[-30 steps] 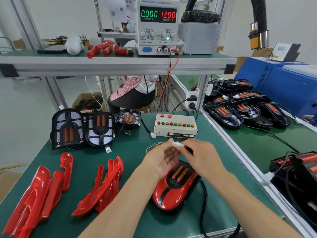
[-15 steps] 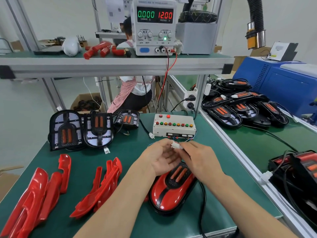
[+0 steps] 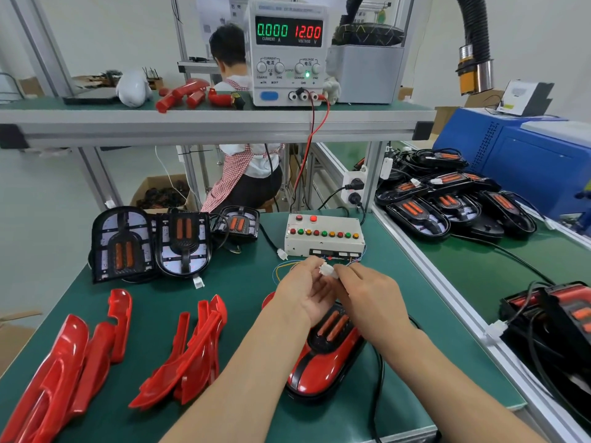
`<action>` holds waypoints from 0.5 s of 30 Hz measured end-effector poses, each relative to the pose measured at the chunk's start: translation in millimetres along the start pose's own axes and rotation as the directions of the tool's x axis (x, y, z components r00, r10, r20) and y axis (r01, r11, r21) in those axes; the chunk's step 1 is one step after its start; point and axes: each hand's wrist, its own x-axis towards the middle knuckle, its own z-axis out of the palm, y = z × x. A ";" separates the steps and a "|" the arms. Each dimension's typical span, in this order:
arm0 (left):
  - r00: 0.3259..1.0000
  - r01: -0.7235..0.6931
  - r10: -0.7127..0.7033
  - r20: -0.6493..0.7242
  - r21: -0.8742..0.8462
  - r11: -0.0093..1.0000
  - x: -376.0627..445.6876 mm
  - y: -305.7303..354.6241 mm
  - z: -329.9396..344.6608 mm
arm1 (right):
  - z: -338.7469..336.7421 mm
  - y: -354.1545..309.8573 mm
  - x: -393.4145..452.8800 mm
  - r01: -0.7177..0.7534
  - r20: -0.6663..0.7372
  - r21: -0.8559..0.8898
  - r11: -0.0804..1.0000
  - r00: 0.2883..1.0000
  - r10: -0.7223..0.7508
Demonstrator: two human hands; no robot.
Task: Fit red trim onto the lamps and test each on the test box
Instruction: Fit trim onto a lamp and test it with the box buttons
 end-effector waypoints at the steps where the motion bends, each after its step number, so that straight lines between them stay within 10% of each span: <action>1: 1.000 -0.019 0.019 -0.016 0.007 1.000 0.8 -1.2 -0.2 | -0.6 0.0 0.1 0.009 -0.001 -0.006 1.000 1.000 -0.009; 15: 0.992 -0.105 0.096 -0.080 -0.105 0.989 0.9 -8.5 4.0 | 6.4 -10.3 -0.9 0.028 0.019 -0.097 0.995 0.999 -0.026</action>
